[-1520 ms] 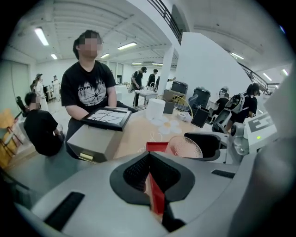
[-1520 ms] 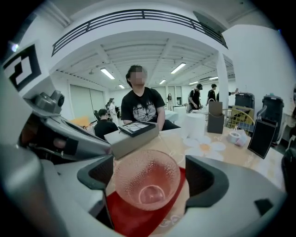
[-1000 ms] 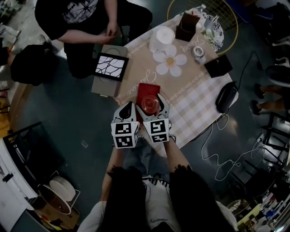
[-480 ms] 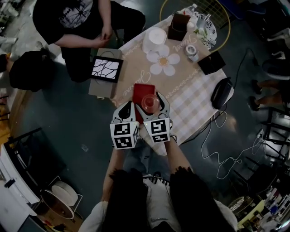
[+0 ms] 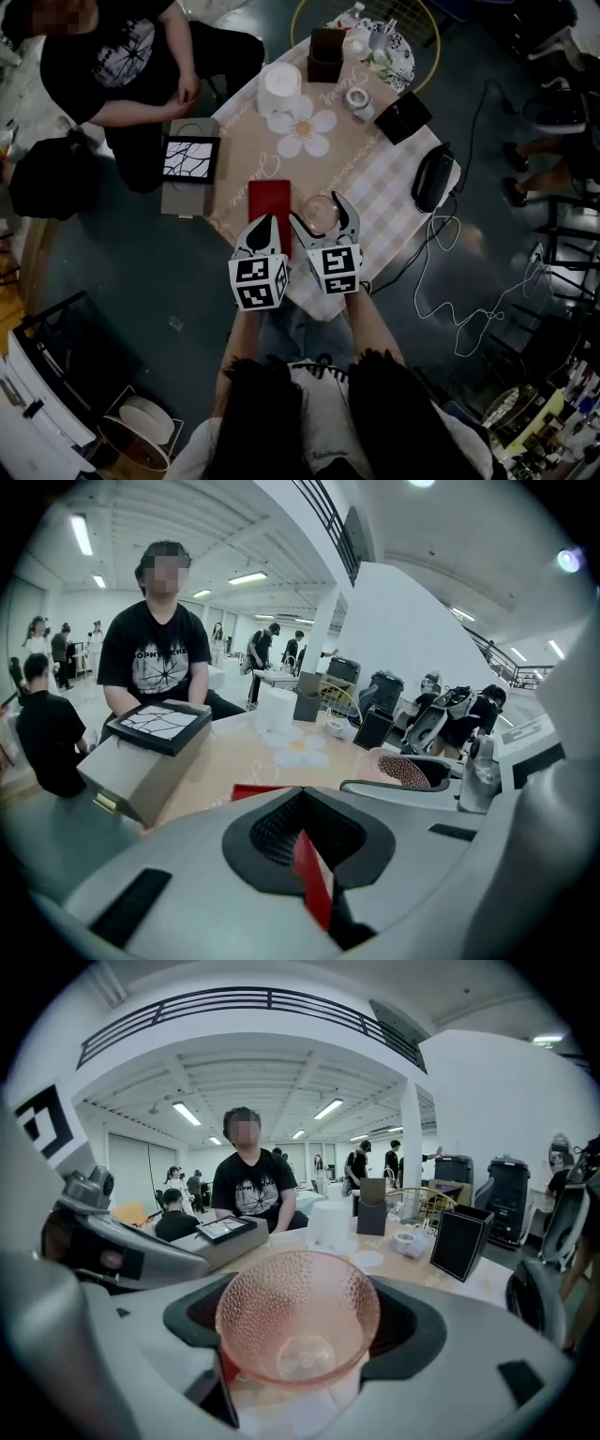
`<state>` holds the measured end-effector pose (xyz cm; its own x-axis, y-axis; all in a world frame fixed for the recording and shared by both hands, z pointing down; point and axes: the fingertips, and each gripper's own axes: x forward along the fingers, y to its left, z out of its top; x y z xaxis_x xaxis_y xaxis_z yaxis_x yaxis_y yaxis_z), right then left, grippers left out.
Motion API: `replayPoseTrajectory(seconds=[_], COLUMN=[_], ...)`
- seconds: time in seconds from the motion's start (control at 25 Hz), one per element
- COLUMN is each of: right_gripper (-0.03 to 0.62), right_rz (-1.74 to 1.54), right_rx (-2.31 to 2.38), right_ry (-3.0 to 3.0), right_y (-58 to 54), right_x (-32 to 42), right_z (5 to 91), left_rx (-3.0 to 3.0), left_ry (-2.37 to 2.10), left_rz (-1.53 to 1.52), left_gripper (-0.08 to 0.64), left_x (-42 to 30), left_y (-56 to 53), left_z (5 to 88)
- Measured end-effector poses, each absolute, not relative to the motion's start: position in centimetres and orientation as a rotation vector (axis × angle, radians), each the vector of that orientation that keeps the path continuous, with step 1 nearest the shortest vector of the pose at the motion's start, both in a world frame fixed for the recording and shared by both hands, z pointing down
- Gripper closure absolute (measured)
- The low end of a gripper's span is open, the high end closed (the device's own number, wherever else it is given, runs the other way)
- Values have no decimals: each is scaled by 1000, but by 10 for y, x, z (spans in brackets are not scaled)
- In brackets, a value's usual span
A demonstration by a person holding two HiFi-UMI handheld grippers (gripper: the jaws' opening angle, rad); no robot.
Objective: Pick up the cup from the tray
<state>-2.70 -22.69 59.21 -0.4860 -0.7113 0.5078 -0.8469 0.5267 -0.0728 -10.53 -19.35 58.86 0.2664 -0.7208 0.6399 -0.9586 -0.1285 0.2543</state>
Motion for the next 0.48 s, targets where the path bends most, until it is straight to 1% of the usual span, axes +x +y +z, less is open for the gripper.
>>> replayPoseTrajectory(seconds=[0.48], right_gripper=[181], right_rz=[450], right_rx=[1385], right_ry=[-2276], right_y=[-230], right_x=[49], right_z=[600], left_rx=[1914], left_ry=[-1510], left_rz=[505], left_gripper=[555], left_x=[-69], left_y=[-200], left_z=[594])
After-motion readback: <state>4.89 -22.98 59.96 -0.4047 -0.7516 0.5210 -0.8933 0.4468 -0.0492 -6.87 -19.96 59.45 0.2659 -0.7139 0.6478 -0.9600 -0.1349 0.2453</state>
